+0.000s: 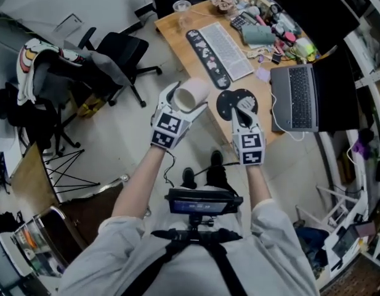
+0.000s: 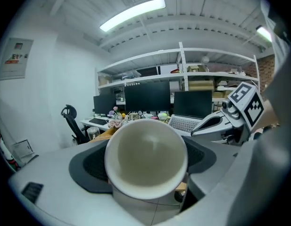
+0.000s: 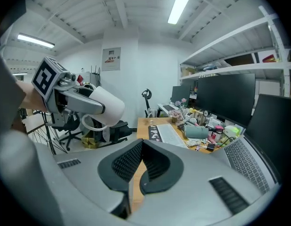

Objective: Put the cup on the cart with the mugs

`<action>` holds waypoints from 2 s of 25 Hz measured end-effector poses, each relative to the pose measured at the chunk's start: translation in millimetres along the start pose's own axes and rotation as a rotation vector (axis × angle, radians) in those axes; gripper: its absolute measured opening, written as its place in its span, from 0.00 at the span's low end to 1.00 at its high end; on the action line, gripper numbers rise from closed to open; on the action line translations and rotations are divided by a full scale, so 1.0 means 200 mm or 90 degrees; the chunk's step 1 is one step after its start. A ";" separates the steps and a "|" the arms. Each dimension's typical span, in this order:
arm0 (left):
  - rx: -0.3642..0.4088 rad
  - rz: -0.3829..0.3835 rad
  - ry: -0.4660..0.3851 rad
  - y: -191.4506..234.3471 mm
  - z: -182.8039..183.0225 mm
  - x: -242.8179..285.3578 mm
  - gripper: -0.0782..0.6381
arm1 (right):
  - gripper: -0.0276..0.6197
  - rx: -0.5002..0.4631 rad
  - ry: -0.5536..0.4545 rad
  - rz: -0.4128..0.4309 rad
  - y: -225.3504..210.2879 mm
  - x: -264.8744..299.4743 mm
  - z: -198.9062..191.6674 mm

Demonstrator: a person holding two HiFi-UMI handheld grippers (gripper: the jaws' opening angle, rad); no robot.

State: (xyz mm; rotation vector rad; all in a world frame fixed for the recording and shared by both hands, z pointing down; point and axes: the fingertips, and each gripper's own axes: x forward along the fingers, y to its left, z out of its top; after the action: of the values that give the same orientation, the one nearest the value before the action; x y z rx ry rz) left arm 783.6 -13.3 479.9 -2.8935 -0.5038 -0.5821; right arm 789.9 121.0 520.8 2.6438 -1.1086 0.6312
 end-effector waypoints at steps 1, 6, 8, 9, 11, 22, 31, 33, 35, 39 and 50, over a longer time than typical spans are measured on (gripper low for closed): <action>0.001 0.005 -0.007 0.00 -0.02 -0.05 0.73 | 0.05 -0.006 -0.006 0.001 0.04 -0.01 0.00; 0.007 0.025 -0.023 -0.04 -0.14 -0.32 0.73 | 0.05 -0.026 -0.023 0.014 0.28 -0.10 -0.02; 0.006 0.042 -0.032 -0.03 -0.17 -0.42 0.73 | 0.05 -0.026 -0.034 0.023 0.37 -0.12 -0.02; 0.006 0.049 -0.034 -0.03 -0.18 -0.47 0.73 | 0.05 -0.024 -0.039 0.025 0.40 -0.13 -0.02; 0.006 0.064 -0.036 -0.02 -0.20 -0.56 0.73 | 0.05 -0.023 -0.044 0.033 0.47 -0.15 -0.02; -0.056 0.231 -0.022 -0.03 -0.38 -1.07 0.73 | 0.05 -0.090 -0.072 0.186 0.83 -0.23 0.04; -0.132 0.389 -0.019 -0.25 -0.51 -1.51 0.73 | 0.05 -0.149 -0.081 0.347 1.15 -0.46 -0.01; -0.146 0.428 -0.008 -0.32 -0.57 -1.61 0.73 | 0.05 -0.163 -0.083 0.389 1.24 -0.50 -0.03; -0.165 0.468 0.001 -0.38 -0.63 -1.72 0.73 | 0.05 -0.172 -0.082 0.432 1.35 -0.55 -0.04; -0.200 0.551 0.015 -0.48 -0.75 -1.96 0.73 | 0.05 -0.198 -0.082 0.512 1.56 -0.64 -0.08; -0.287 0.787 0.046 -0.80 -1.04 -2.67 0.73 | 0.05 -0.284 -0.083 0.729 2.22 -0.94 -0.23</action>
State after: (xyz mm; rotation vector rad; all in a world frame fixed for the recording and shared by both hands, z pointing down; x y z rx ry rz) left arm 190.9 -64.8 469.6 -2.7728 1.4822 -0.5706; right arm 340.1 -54.7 484.9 1.5090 -2.4305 0.2788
